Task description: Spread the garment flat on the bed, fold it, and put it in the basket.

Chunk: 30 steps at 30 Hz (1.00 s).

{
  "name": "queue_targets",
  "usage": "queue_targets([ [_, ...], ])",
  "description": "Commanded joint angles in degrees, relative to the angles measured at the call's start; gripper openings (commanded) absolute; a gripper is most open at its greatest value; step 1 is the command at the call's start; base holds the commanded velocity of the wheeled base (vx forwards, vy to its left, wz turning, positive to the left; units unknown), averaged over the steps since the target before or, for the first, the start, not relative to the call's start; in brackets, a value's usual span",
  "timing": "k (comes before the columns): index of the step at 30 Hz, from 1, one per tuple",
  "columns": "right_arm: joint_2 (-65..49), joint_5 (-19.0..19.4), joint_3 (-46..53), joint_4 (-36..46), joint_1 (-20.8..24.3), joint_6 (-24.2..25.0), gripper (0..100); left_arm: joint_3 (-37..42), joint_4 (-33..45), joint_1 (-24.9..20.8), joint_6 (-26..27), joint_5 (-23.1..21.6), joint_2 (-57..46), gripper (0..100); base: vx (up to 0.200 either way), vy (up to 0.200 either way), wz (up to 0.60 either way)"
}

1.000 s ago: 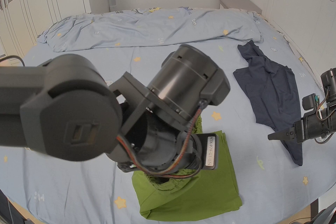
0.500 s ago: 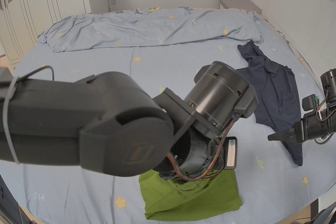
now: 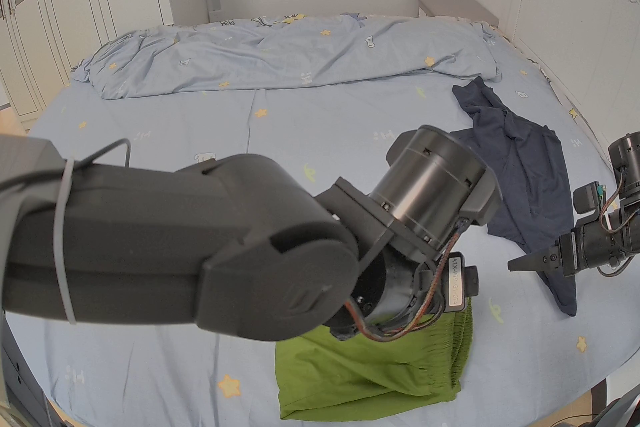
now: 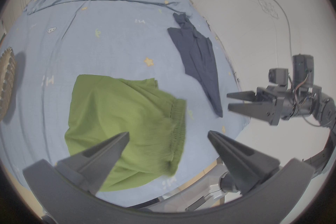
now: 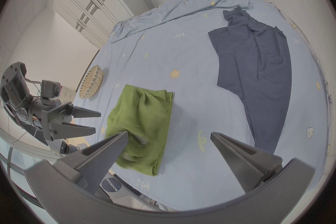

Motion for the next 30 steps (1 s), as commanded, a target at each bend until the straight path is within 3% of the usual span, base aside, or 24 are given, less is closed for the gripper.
queue_targets([
  [1, 0.44, 0.03, 0.18, 0.01, 0.46, 0.03, 100, 0.11, -2.21, -0.06, -1.21, 0.17, -0.31, 100, 0.000, 0.000, 0.00],
  [5, 0.88, 0.12, 0.35, 0.01, 0.81, 0.12, 100, 3.37, -6.08, 1.96, -3.06, 0.52, -2.51, 100, 0.000, 0.000, 0.00],
  [9, 1.06, 0.38, 0.27, -0.17, 4.50, 2.05, 100, 9.61, -6.52, 6.36, -3.06, -1.15, -6.11, 100, 0.000, 0.000, 0.00],
  [11, 2.11, 0.56, -0.61, -1.75, 9.42, 7.15, 100, 14.00, -9.15, 11.54, -2.97, -5.28, -9.19, 100, 0.000, 0.000, 0.00],
  [13, 4.75, 0.38, -1.40, -6.50, 13.47, 11.63, 100, 18.92, -12.58, 17.87, -2.44, -12.66, -12.97, 100, 0.000, 0.000, 0.00],
  [15, 6.07, 0.47, -1.49, -9.22, 15.23, 13.39, 100, 21.73, -14.52, 21.30, -2.26, -17.58, -14.90, 100, 0.000, 0.000, 0.00],
  [16, 7.47, 0.64, -1.67, -11.77, 16.90, 14.89, 100, 25.34, -16.80, 24.90, -2.00, -23.03, -16.75, 100, 0.000, 0.000, 0.00],
  [17, 7.47, 0.64, -1.67, -11.77, 16.90, 14.89, 100, 25.34, -16.80, 24.90, -2.00, -23.03, -16.75, 100, 0.000, 0.000, 0.00],
  [18, 8.79, 1.52, -2.28, -13.27, 18.48, 16.12, 100, 29.38, -19.26, 28.51, -0.68, -28.13, -17.54, 100, 0.000, 0.000, 0.00],
  [20, 9.76, 4.69, -3.07, -13.18, 20.32, 17.79, 100, 33.95, -21.37, 31.05, 3.54, -31.12, -16.92, 100, 0.000, 0.000, 0.00],
  [22, 10.02, 6.44, -2.99, -13.27, 21.03, 18.75, 100, 35.97, -22.16, 31.84, 5.73, -31.91, -16.48, 100, 0.000, 0.000, 0.00],
  [23, 10.28, 8.82, -2.46, -13.27, 22.52, 20.69, 100, 39.75, -24.18, 33.43, 9.86, -32.79, -15.17, 100, 0.000, 0.000, 0.00],
  [30, 14.42, 8.73, 0.79, -13.53, 25.33, 20.69, 100, 45.64, -31.13, 35.18, 13.91, -34.63, -11.30, 100, 0.000, 0.000, 0.00],
])
